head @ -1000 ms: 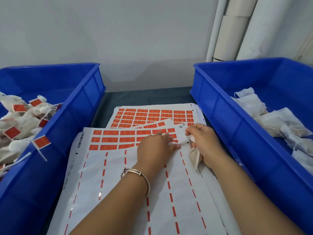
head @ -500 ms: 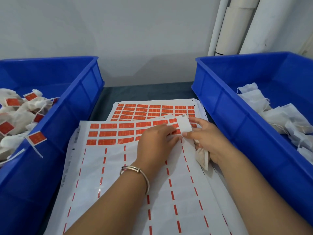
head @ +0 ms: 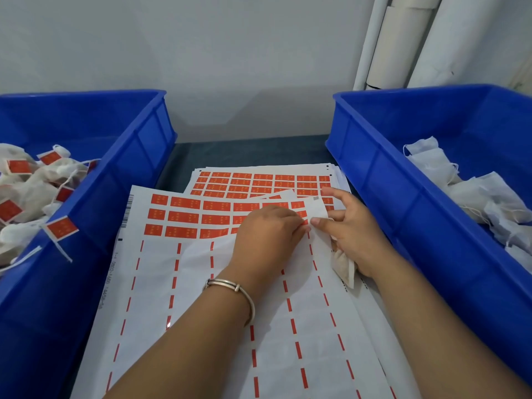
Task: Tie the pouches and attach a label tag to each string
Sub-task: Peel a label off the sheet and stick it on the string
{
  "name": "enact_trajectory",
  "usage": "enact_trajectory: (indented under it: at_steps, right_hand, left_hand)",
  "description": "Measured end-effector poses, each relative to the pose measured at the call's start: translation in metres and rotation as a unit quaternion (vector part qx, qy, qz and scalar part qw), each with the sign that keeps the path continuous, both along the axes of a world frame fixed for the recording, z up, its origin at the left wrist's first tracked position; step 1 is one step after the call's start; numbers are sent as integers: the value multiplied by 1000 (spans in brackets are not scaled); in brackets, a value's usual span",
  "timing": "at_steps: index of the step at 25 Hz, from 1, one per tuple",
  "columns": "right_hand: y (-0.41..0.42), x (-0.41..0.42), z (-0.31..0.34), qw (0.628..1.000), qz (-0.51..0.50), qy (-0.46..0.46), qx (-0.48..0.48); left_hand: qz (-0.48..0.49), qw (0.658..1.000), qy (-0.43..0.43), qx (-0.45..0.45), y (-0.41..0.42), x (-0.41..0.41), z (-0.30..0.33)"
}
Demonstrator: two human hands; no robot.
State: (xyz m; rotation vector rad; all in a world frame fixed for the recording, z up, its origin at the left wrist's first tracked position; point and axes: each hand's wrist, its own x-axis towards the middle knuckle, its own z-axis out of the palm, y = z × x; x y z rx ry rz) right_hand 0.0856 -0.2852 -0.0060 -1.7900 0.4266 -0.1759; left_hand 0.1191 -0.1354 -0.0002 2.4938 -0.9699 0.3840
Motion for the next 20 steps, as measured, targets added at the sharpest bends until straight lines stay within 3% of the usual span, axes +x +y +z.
enact_trajectory:
  at_steps: [9, 14, 20]
  right_hand:
    - [-2, 3, -4, 1000, -13, 3, 2]
    - [-3, 4, -6, 999, -35, 1, 15]
    - [-7, 3, -5, 999, -4, 17, 29]
  left_hand:
    - [6, 1000, -29, -8, -2, 0, -1]
    - [36, 998, 30, -41, -3, 3, -7]
    - [15, 998, 22, -56, -3, 2, -6]
